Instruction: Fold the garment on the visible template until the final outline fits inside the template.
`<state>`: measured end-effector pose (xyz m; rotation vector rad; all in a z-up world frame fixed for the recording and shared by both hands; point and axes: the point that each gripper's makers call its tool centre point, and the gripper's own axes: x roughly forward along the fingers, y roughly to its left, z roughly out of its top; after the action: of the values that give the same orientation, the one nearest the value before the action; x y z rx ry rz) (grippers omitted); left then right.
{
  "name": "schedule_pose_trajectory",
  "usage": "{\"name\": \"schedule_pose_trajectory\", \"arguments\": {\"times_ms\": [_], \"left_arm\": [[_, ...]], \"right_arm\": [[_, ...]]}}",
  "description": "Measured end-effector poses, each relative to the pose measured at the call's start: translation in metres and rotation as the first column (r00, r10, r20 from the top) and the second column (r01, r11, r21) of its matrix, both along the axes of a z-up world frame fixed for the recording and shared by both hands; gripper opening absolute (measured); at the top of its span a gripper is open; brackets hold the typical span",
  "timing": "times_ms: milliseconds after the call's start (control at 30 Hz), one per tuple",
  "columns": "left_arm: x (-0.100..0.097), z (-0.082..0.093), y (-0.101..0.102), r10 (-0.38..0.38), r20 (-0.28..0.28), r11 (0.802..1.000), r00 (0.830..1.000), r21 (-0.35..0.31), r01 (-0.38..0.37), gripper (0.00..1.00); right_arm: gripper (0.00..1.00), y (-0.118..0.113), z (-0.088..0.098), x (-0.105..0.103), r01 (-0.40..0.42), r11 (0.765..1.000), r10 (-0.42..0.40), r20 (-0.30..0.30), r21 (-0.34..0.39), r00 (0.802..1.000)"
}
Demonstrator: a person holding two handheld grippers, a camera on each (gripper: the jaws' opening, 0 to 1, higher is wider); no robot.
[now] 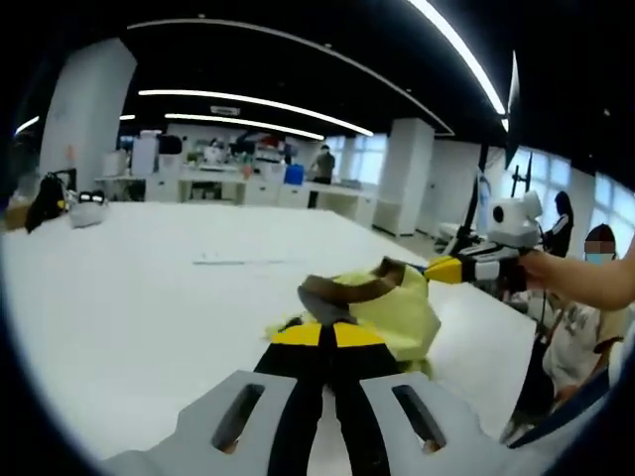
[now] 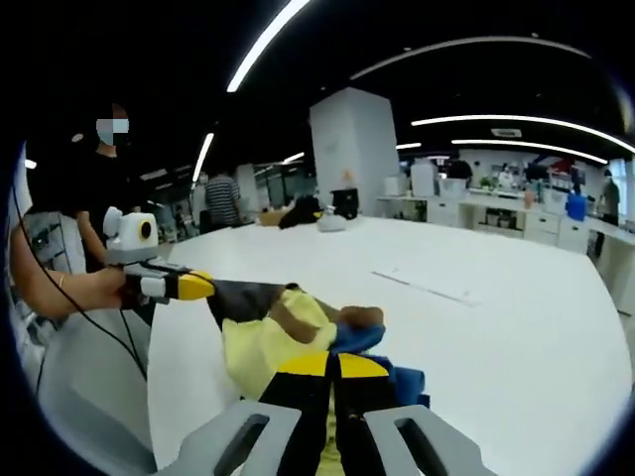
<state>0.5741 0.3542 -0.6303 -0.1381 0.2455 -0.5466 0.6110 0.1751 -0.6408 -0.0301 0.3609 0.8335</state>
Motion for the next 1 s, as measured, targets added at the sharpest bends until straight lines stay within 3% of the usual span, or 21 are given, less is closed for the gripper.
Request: {"name": "schedule_pose_trajectory", "arguments": {"times_ms": [100, 233, 467, 567, 667, 1000], "left_arm": [[0.002, 0.018, 0.004, 0.019, 0.047, 0.999, 0.999, -0.037, -0.017, 0.00], [0.006, 0.032, 0.008, 0.036, 0.076, 0.999, 0.996, -0.029, -0.034, 0.00], [0.026, 0.049, 0.018, 0.065, 0.116, 0.995, 0.991, 0.070, -0.074, 0.00], [0.040, 0.048, 0.020, 0.081, 0.101, 0.991, 0.992, 0.100, -0.091, 0.00], [0.059, 0.047, 0.024, 0.103, 0.123, 0.982, 0.987, 0.146, -0.121, 0.00], [0.113, 0.018, 0.031, 0.164, 0.079, 0.963, 0.983, 0.201, -0.177, 0.00]], "right_arm": [[0.00, -0.006, 0.013, 0.004, 0.021, 1.000, -0.021, 0.023, 0.006, 1.000], [0.00, -0.012, 0.029, 0.009, 0.052, 0.998, -0.053, 0.049, 0.019, 0.997], [0.00, -0.019, 0.047, 0.029, 0.118, 0.993, -0.119, 0.086, 0.012, 0.989], [0.00, -0.020, 0.051, 0.038, 0.138, 0.990, -0.137, 0.100, -0.002, 0.986], [0.00, -0.022, 0.050, 0.053, 0.171, 0.985, -0.166, 0.116, -0.037, 0.979], [0.00, -0.034, 0.036, 0.101, 0.277, 0.959, -0.268, 0.111, -0.069, 0.957]]}}
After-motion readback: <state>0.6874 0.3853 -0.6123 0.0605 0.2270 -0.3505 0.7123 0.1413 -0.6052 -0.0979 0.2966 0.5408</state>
